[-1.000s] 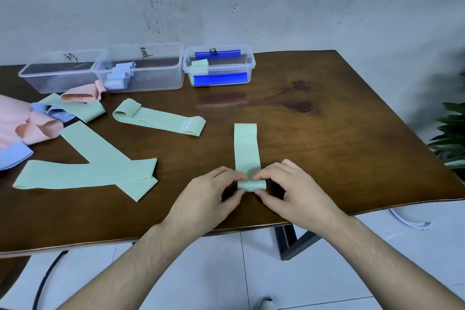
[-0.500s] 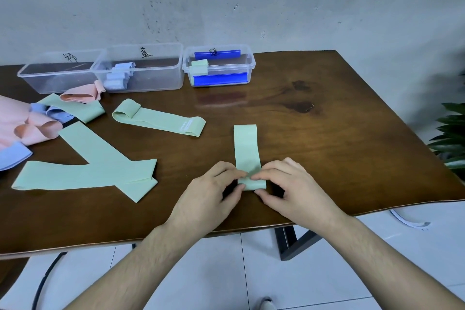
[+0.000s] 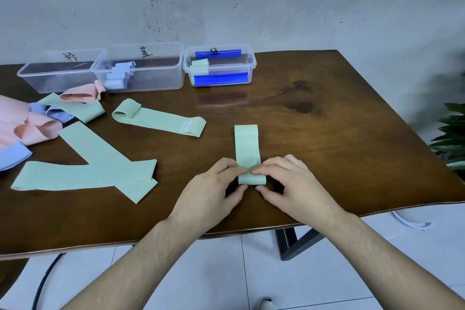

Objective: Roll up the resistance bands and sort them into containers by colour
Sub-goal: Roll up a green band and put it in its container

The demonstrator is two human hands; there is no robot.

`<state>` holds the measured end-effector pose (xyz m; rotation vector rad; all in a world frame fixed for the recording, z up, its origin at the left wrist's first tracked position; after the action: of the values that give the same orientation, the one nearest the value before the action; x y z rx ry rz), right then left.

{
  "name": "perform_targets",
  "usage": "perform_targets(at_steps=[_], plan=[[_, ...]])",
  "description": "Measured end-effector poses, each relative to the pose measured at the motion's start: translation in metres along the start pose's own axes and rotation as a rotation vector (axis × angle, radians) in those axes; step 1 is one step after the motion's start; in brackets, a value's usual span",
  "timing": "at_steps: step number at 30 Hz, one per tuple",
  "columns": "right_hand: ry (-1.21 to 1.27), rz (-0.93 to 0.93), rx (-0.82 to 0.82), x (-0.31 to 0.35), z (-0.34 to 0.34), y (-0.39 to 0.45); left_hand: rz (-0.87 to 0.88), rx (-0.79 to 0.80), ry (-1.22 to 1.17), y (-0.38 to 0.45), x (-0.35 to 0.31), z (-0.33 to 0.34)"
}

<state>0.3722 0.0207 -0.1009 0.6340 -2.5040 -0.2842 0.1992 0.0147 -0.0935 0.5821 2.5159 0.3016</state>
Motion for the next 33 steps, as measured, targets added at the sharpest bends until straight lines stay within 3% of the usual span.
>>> perform_targets(at_steps=[13,33], plan=[[0.023,0.022,0.002,-0.004,0.000,0.006,0.013,-0.021,0.078,0.010,0.002,0.002],[0.097,-0.034,-0.044,0.010,-0.009,-0.015,0.076,-0.060,-0.021,-0.017,-0.009,-0.006]])
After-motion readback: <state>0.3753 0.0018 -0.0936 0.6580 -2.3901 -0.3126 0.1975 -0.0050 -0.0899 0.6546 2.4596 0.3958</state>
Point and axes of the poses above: each hand's wrist, its own y-axis towards the middle knuckle, its own z-axis out of the palm, x = y × z, the point moved 6 cm from there along y, towards the middle knuckle, and after that the axes turned 4 degrees about -x, right-handed, at the moved point
